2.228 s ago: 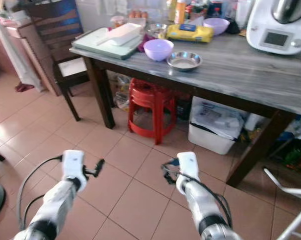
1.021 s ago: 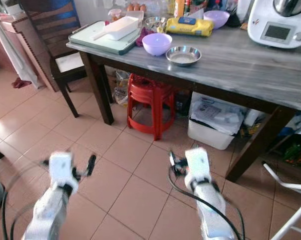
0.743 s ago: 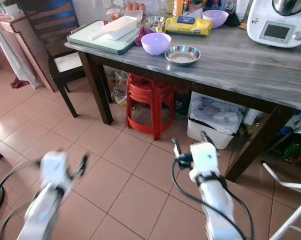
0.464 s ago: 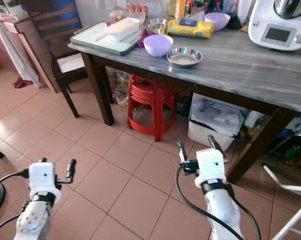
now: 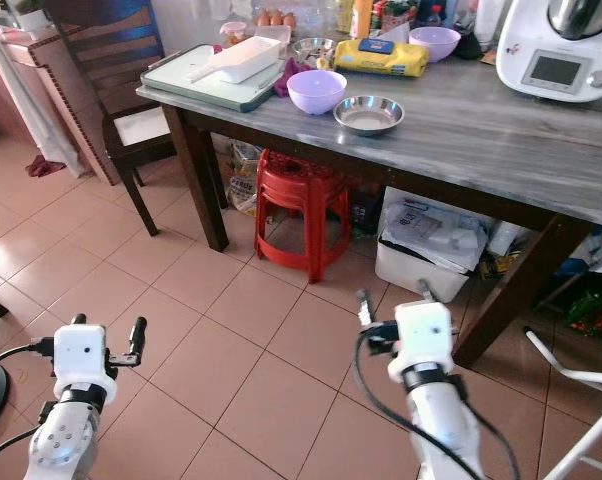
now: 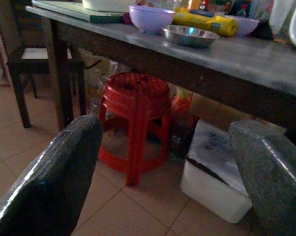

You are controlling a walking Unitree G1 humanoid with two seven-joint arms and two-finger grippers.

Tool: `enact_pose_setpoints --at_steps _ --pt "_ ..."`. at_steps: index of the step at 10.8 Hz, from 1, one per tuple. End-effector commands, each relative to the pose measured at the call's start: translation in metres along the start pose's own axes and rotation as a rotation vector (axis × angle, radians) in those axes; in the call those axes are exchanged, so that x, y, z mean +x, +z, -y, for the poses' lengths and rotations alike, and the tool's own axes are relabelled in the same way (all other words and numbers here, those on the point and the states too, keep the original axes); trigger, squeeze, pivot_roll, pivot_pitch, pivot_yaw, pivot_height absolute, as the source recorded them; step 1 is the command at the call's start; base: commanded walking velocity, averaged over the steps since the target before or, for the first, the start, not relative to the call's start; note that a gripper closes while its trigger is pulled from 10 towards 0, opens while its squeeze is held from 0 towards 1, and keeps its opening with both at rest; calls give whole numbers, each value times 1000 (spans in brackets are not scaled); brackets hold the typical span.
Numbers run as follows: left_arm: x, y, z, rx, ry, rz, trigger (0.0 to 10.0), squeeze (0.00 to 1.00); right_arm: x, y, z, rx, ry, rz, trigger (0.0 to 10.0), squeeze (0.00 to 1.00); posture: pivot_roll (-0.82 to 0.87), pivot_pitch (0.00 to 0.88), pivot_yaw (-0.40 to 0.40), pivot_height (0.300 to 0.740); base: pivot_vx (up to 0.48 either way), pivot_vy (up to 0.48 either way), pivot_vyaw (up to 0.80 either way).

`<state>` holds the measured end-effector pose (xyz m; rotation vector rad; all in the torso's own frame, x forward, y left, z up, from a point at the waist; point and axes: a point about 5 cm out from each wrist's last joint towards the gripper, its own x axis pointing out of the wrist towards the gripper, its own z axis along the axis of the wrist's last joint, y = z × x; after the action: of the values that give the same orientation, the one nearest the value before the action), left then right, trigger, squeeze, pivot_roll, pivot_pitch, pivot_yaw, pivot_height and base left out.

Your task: Setting the table

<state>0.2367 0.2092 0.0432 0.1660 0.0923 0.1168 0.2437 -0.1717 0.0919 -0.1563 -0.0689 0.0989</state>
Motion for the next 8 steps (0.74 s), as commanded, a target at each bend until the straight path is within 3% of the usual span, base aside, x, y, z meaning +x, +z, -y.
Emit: enact_pose_setpoints --at_steps 1,4,6,8 --pt "-4 5 -1 17 -11 3 10000 0 -4 0 -4 19 8 -16 10000 0 -24 139 70 740 0 0 0" --pt "0 19 -1 32 -24 25 10000 0 -5 1 -9 31 19 -40 10000 0 -5 205 75 740 0 0 0" --pt "0 16 -2 20 11 9 10000 0 0 -4 -9 36 4 -53 10000 0 0 166 65 740 0 0 0" --pt "5 25 7 16 -2 24 10000 0 10 4 -17 40 23 -35 10000 0 -7 148 63 740 0 0 0"
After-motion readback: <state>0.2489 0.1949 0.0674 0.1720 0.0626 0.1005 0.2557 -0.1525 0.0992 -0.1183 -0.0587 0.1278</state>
